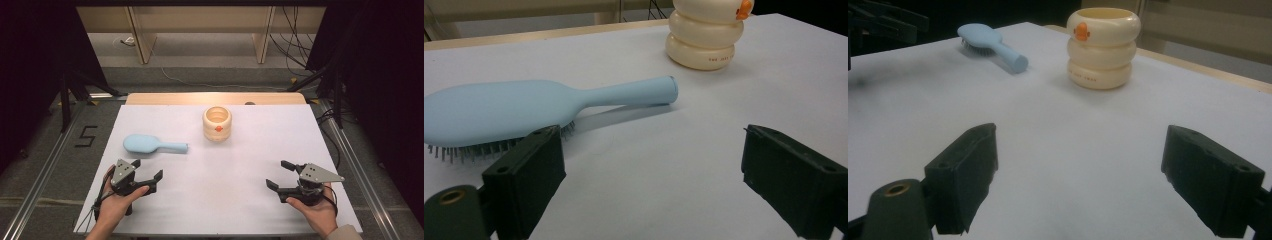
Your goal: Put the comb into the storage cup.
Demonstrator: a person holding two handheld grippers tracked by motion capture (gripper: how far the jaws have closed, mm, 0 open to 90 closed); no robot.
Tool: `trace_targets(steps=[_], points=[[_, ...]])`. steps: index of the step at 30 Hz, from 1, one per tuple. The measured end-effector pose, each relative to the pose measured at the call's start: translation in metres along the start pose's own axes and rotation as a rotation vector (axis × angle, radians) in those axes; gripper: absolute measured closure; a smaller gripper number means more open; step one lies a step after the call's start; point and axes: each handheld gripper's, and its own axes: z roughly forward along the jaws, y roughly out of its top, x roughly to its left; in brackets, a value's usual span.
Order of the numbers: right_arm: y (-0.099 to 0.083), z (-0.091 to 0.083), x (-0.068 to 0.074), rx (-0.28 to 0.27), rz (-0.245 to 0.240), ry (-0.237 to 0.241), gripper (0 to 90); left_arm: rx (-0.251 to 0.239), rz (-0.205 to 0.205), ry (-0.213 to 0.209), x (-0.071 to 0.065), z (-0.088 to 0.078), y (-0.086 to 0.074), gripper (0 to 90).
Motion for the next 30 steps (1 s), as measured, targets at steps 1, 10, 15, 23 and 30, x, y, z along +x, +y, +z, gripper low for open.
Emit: trace_targets(steps=[1, 10, 15, 23, 30], points=[[0.0, 0.0, 0.0, 0.0, 0.0, 0.0, 16.0, 0.0, -0.001, 0.0, 0.0, 0.0, 0.0, 10.2], [0.0, -0.001, 0.0, -0.001, 0.004, -0.007, 16.0, -0.005, -0.015, -0.009, 0.0, 0.001, 0.005, 16.6], [0.0, 0.001, 0.0, 0.004, 0.002, -0.013, 15.9, -0.012, -0.016, -0.019, 0.001, 0.006, 0.015, 21.0], [0.0, 0.001, 0.0, 0.011, 0.007, -0.015, 16.0, -0.006, 0.039, 0.004, 0.007, 0.041, 0.044, 50.8], [-0.001, 0.001, -0.001, 0.012, 0.011, -0.01, 16.0, 0.099, -0.013, -0.008, 0.006, 0.09, 0.061, 84.1]])
